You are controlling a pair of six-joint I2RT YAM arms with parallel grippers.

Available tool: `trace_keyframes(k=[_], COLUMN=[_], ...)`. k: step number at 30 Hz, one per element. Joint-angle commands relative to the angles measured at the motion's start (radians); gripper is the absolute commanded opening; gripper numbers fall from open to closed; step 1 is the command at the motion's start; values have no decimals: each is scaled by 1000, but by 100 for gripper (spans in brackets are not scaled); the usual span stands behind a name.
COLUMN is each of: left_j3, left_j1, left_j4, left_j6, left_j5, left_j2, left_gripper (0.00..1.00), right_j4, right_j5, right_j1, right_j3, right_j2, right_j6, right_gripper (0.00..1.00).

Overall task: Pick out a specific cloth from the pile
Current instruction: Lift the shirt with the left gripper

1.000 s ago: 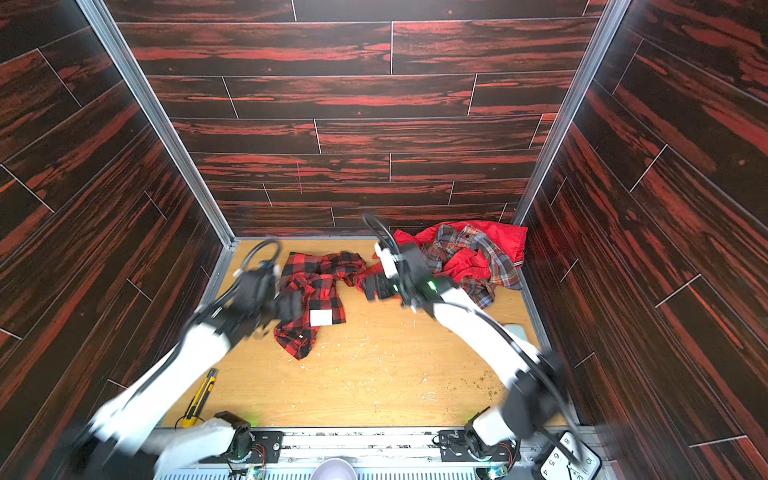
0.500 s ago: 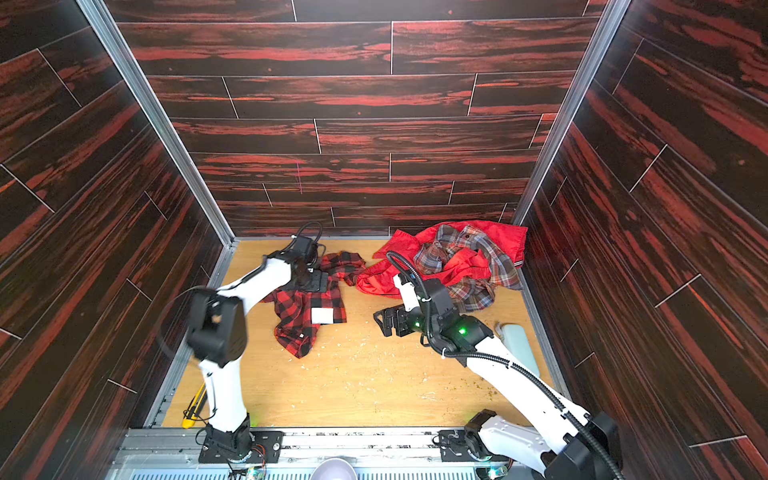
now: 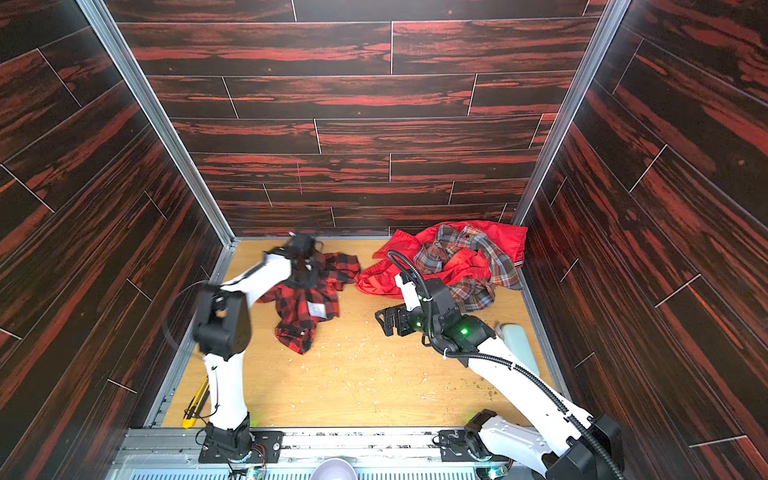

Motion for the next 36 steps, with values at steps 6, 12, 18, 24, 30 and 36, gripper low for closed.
trace_keyframes(k=[6, 12, 18, 24, 30, 36], left_j3=[259, 132, -106, -160, -235, -421], left_j1=[37, 46, 67, 121, 131, 131], left_j4=[27, 383, 768, 933, 1090, 932], left_j6=[6, 10, 202, 299, 384, 282], left_j5=[146, 203, 75, 8, 24, 59], left_j2=[-219, -257, -236, -184, -187, -264], left_gripper=[0, 0, 0, 0, 0, 0], right_j4=[10, -7, -13, -18, -21, -1], right_j5=[-19, -7, 9, 6, 25, 25], right_j1=[5, 5, 5, 5, 6, 5], right_j3=[31, 24, 18, 32, 33, 8], right_j2=[26, 14, 3, 17, 17, 11], right_j6=[8, 3, 0, 4, 3, 12], right_gripper=[98, 98, 99, 99, 99, 98])
